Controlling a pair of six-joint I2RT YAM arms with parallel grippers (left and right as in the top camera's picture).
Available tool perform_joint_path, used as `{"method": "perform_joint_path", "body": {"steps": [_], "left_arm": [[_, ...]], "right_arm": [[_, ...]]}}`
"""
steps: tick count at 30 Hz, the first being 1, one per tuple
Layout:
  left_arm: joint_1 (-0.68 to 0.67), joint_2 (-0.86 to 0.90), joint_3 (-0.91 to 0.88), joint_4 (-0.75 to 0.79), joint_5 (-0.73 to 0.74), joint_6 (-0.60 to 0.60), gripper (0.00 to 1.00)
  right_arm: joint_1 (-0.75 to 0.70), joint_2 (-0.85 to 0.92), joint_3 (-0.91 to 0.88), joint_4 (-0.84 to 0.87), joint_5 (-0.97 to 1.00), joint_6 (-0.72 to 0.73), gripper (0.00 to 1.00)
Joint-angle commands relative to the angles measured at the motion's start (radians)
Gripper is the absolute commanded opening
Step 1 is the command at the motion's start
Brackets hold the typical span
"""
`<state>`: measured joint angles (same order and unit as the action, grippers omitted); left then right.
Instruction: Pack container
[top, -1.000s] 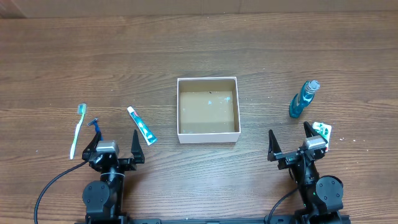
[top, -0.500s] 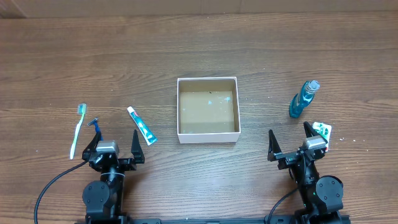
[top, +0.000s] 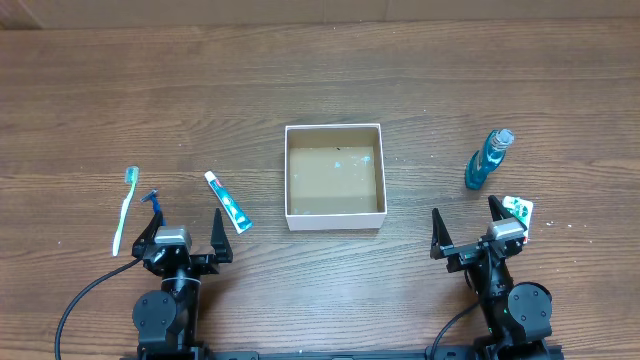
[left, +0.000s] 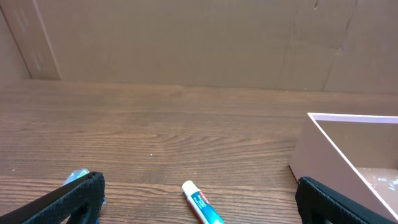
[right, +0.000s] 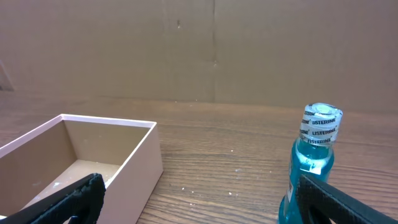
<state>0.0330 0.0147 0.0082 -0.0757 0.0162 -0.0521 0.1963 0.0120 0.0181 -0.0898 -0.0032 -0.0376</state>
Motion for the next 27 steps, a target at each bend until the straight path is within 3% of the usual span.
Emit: {"method": "perform_joint_path", "body": {"steps": [1,10,17,27], "left_arm": [[0.006,-0.01,-0.003,0.0,0.018,0.007,1.0],[0.006,-0.01,-0.003,0.0,0.003,0.006,1.0],[0.006,-0.01,0.009,-0.012,0.032,-0.046,1.0],[0.006,0.056,0.24,-0.201,0.026,-0.053,1.0]], "right_arm": [[0.0,-0.009,-0.01,0.025,0.001,-0.004,1.0],[0.0,-0.009,-0.01,0.024,0.002,0.001,1.0],[-0.001,-0.006,-0.009,0.012,0.089,0.109,1.0],[-0.002,0.233,0.211,-0.106,0.119,0.143,1.0]]}}
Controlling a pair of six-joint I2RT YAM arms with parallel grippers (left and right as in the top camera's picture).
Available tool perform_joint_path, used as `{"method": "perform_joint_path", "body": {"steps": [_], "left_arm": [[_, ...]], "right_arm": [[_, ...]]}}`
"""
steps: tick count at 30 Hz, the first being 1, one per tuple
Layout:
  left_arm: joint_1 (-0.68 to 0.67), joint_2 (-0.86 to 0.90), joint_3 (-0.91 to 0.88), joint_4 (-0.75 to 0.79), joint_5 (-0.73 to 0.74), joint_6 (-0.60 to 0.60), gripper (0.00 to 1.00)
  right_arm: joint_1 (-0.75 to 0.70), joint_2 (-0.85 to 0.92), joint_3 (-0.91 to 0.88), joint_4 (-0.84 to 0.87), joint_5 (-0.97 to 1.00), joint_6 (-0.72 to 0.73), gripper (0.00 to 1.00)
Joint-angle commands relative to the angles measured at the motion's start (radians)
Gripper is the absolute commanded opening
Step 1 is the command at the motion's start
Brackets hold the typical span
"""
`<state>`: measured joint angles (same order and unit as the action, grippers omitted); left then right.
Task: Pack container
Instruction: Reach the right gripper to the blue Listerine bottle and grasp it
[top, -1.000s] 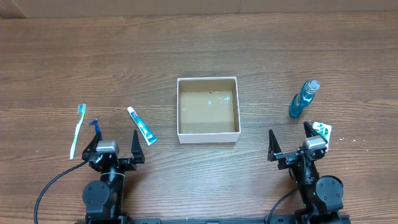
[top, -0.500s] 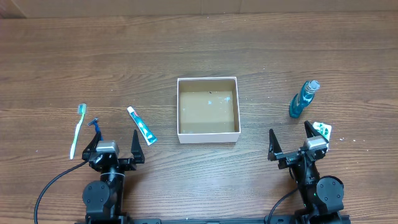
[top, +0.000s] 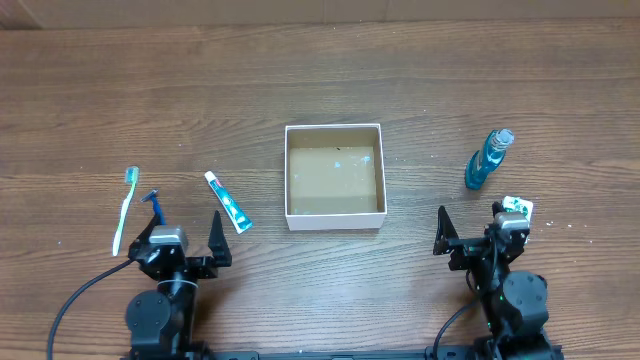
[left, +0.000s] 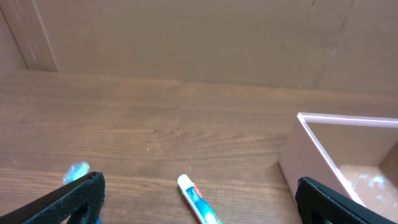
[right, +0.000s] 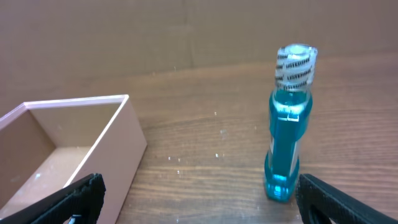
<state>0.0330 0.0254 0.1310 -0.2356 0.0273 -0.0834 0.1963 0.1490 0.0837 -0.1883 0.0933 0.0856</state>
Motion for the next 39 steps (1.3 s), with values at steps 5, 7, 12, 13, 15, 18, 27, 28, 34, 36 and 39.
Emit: {"method": "perform_joint_path", "body": {"steps": [5,7,12,13,15,18,27,28,34,36,39], "left_arm": [[0.006,0.187,0.265,-0.124,0.016,-0.023,1.0],[0.006,0.257,0.34,-0.159,0.016,-0.04,1.0],[0.006,0.442,0.565,-0.303,0.023,-0.056,1.0],[0.006,0.487,0.626,-0.353,0.027,-0.056,1.0],[0.006,0.554,0.717,-0.424,0.047,-0.055,1.0],[0.006,0.673,0.871,-0.548,0.098,-0.049,1.0],[0.006,0.91,1.046,-0.743,0.109,-0.047,1.0],[0.006,0.925,1.046,-0.756,0.118,-0.049,1.0],[0.006,1.001,1.046,-0.771,0.158,-0.053,1.0],[0.006,1.015,1.046,-0.771,0.158,-0.057,1.0],[0.006,1.034,1.046,-0.775,0.158,-0.075,1.0]], "right_arm": [[-0.002,0.333,0.394,-0.111,0.023,0.02,1.0],[-0.002,0.438,0.509,-0.168,0.039,0.019,1.0],[-0.002,0.682,0.83,-0.344,0.115,0.019,1.0],[-0.004,0.728,0.893,-0.369,0.116,0.015,1.0],[-0.021,0.806,1.003,-0.437,0.116,0.017,1.0],[-0.076,0.951,1.199,-0.615,0.115,0.074,1.0],[-0.293,1.264,1.49,-0.945,-0.109,0.101,1.0],[-0.301,1.278,1.49,-0.954,-0.111,0.1,1.0],[-0.304,1.333,1.49,-0.955,-0.102,0.093,1.0],[-0.304,1.35,1.49,-0.955,-0.102,0.081,1.0],[-0.304,1.384,1.489,-0.962,-0.068,0.086,1.0]]}}
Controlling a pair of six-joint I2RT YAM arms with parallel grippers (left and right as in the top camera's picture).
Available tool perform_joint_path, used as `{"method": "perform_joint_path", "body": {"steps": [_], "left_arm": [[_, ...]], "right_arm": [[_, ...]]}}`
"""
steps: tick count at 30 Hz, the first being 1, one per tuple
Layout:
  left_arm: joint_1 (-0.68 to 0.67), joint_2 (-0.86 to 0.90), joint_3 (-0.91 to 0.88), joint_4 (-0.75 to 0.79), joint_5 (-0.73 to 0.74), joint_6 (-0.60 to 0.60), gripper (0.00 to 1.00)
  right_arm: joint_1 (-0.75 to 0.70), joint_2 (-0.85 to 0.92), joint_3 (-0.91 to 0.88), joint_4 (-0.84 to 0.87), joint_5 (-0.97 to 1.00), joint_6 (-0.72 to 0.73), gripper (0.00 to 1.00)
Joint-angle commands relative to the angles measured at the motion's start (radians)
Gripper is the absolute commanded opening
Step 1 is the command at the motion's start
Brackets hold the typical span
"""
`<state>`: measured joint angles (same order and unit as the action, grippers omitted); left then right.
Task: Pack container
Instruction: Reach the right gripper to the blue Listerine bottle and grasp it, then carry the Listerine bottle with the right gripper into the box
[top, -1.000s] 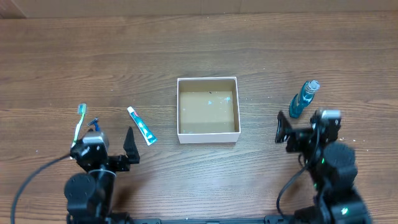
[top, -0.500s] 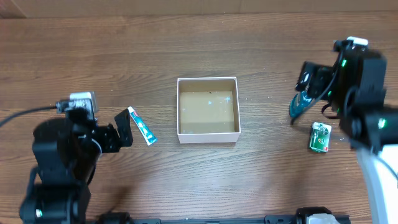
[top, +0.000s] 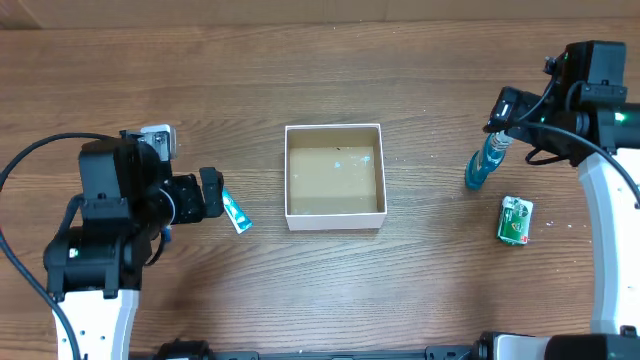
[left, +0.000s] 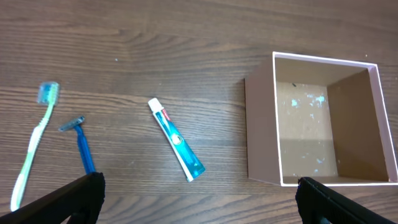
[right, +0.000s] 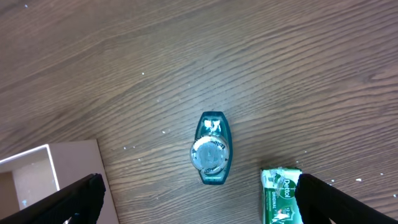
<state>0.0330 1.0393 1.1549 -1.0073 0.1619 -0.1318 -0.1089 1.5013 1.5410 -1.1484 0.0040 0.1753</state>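
An open white box (top: 334, 214) stands mid-table, nothing in it; its wall shows in the left wrist view (left: 261, 134). Left of it lie a toothpaste tube (left: 176, 140), a blue razor (left: 81, 146) and a green toothbrush (left: 34, 143). My left gripper (top: 205, 193) hangs open high over the tube (top: 236, 214), jaws wide (left: 199, 202). A blue mouthwash bottle (top: 482, 165) stands upright right of the box, a green soap pack (top: 516, 220) beside it. My right gripper (top: 505, 108) is open above the bottle (right: 212, 149), nothing held (right: 199, 202).
The soap pack (right: 281, 196) lies just right of the bottle. In the overhead view the left arm (top: 110, 220) covers the razor and toothbrush. The right arm (top: 600, 150) reaches along the table's right side. A corner of the box (right: 43, 168) shows at lower left.
Both arms have risen from low at the front edge to high over the table, cameras facing down. The left is now over the toothpaste, the right over the mouthwash bottle. Both stay open.
Both grippers sat open and low at the table's front edge, looking level at the box and items. Then each had shifted slightly, the right facing the bottle more squarely. Now both hang high over their sides. No item has moved.
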Motion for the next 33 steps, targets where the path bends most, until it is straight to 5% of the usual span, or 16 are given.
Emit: {"method": "perform_joint_path", "body": {"steps": [1,22,29,33], "left_arm": [[0.006,0.026,0.023,-0.004,0.023,-0.026,1.0],[0.006,0.04,0.023,-0.006,0.022,-0.026,1.0],[0.006,0.04,0.023,-0.007,0.022,-0.026,1.0],[0.006,0.04,0.023,-0.006,0.022,-0.026,1.0]], "right_arm": [[0.001,0.045,0.031,-0.003,0.03,0.005,1.0],[0.001,0.349,0.03,-0.013,0.019,0.009,0.98],[0.001,0.349,0.03,-0.013,0.019,0.009,0.57],[0.001,0.349,0.03,-0.016,0.019,0.009,0.44]]}}
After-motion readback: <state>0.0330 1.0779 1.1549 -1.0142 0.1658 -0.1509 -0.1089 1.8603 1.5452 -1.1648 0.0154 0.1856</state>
